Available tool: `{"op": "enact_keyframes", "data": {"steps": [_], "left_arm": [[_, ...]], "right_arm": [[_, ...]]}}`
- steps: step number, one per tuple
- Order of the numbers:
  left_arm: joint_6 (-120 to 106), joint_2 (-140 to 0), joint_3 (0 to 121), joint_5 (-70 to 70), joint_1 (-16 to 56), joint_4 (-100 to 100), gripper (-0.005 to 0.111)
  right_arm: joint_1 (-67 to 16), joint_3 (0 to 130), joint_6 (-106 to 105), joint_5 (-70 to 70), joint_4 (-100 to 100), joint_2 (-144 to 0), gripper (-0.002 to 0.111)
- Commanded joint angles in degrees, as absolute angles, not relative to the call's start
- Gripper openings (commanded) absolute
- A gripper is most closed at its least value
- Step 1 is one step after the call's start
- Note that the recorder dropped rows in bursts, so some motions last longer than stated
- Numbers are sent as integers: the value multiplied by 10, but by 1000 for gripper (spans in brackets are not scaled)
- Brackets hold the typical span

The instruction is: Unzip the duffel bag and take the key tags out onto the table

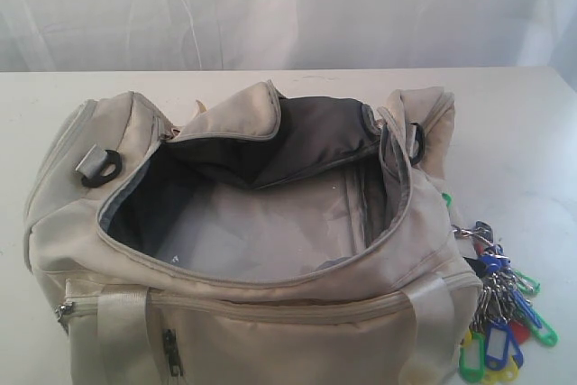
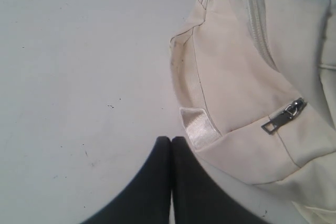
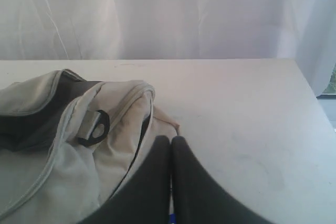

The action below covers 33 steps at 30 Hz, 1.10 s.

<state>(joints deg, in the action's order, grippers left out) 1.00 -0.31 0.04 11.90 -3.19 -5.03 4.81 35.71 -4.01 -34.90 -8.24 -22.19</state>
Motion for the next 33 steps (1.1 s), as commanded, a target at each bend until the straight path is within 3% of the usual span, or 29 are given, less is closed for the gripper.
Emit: {"op": "enact_keyframes", "data": {"steps": [1, 8, 19, 25, 33], "left_arm": [[13, 0, 0, 116, -33, -57, 0], [13, 0, 0, 116, -33, -57, 0], [13, 0, 0, 116, -33, -57, 0], [13, 0, 0, 116, -33, -57, 0], [13, 0, 0, 116, -45, -56, 0]], "right_arm": [[56, 316, -41, -343, -79, -174, 0], [57, 208, -41, -339, -79, -101, 0], [58, 2, -29, -214, -81, -7, 0], [58, 0, -22, -130, -81, 0, 0], [89, 0, -23, -126, -81, 0, 0]]}}
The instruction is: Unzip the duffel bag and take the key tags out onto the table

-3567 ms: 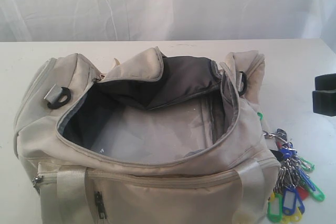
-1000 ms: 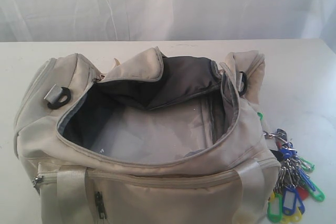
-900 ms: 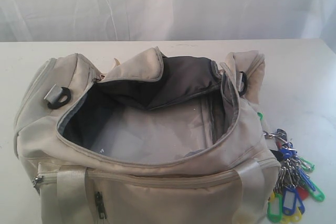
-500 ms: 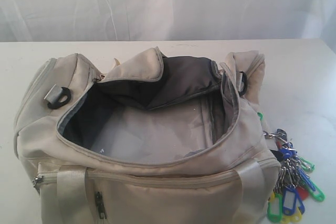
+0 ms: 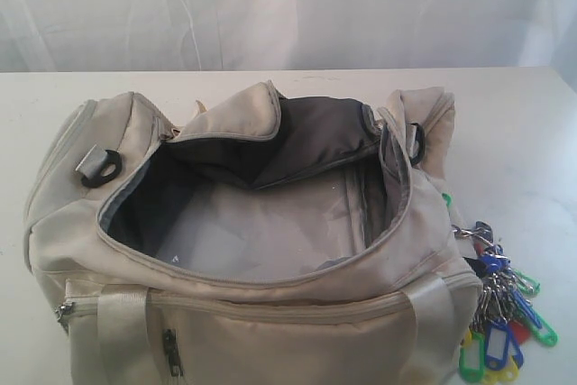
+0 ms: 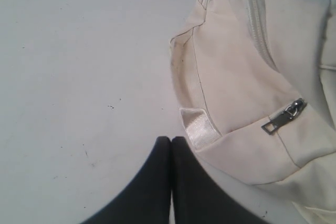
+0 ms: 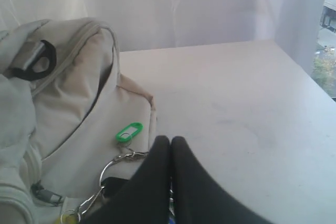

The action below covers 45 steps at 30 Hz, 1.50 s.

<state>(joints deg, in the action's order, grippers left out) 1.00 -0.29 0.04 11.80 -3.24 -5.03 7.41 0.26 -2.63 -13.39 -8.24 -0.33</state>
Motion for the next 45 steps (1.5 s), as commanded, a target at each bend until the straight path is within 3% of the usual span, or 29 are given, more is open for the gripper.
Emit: {"op": "enact_keyframes", "data": {"steps": [1, 45], "left_arm": [[13, 0, 0, 116, -51, -56, 0], [13, 0, 0, 116, -67, -55, 0]], "right_arm": [[89, 0, -23, -126, -81, 0, 0], [64, 0, -28, -177, -70, 0, 0]]}}
